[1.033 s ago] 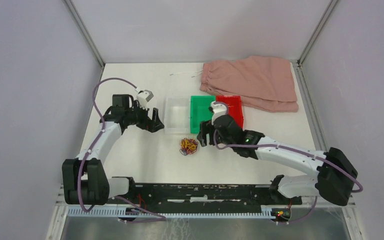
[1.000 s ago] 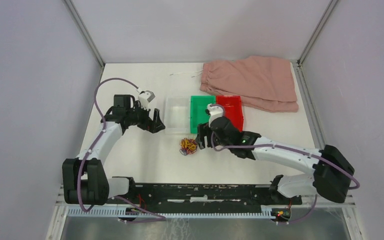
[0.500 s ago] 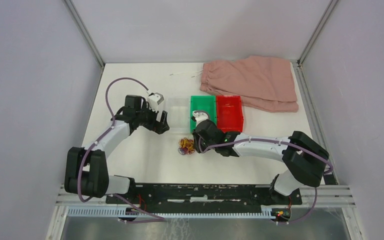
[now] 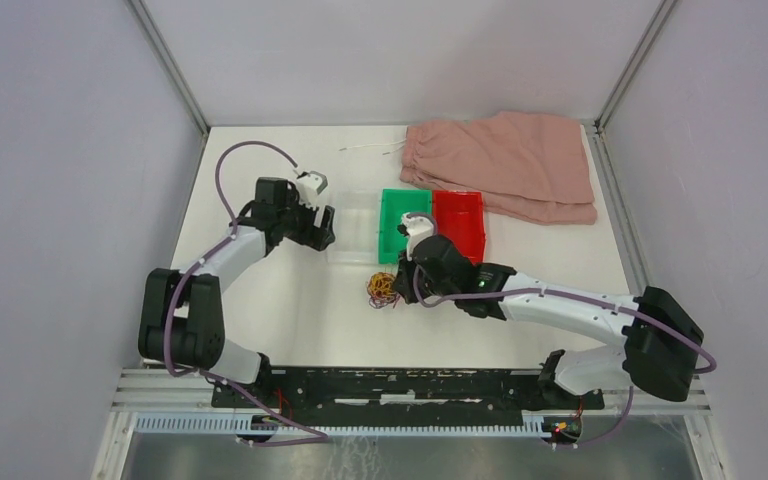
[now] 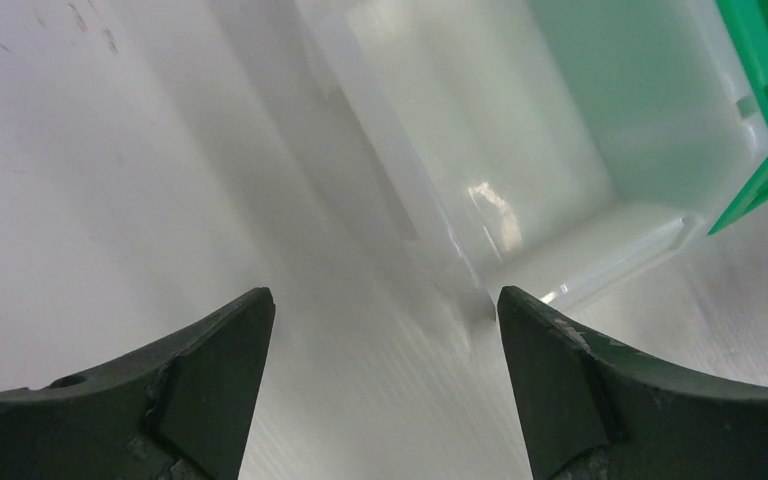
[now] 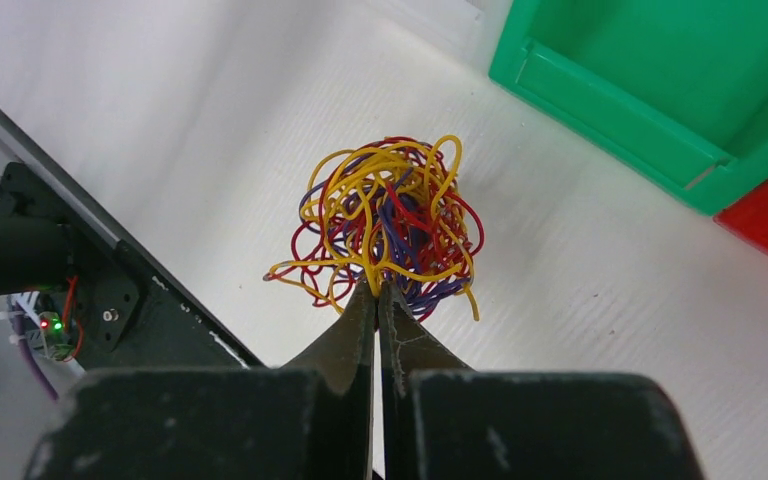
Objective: Untangle the cables
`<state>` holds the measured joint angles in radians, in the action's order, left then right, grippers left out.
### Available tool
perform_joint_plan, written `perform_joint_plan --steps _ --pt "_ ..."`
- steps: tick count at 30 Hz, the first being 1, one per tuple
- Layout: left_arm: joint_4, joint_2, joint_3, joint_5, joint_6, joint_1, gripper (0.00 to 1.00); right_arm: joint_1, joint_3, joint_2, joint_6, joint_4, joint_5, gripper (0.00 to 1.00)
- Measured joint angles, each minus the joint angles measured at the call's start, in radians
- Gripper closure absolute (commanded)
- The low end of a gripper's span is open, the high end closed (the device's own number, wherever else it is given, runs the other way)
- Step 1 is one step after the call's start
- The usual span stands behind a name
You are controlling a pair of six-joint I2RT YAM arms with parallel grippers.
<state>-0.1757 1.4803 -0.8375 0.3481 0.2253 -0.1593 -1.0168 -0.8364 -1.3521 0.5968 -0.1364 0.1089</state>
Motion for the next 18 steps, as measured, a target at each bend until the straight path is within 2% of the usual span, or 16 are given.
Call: perform_joint_plan --steps 4,7,14,18 --pt "-0.032 -0.007 -0.061 0.002 0.002 0.0 0.04 0.0 0.0 0.052 -0.004 -0.025 -0.02 1.0" --pt "-0.125 -0.049 -0.106 0.047 0.031 0.0 0.01 0.0 0.0 0.07 -0.016 -0.05 -0.039 1.0" --pt "-0.481 -0.313 -0.137 0.298 0.252 -0.006 0.01 0.0 0.0 0.078 -0.046 -0.072 -0.1 1.0" --pt "-0.596 -0.439 -0.118 0.399 0.322 -0.069 0.03 0.0 -0.023 0.037 -0.054 -0.058 -0.157 1.0"
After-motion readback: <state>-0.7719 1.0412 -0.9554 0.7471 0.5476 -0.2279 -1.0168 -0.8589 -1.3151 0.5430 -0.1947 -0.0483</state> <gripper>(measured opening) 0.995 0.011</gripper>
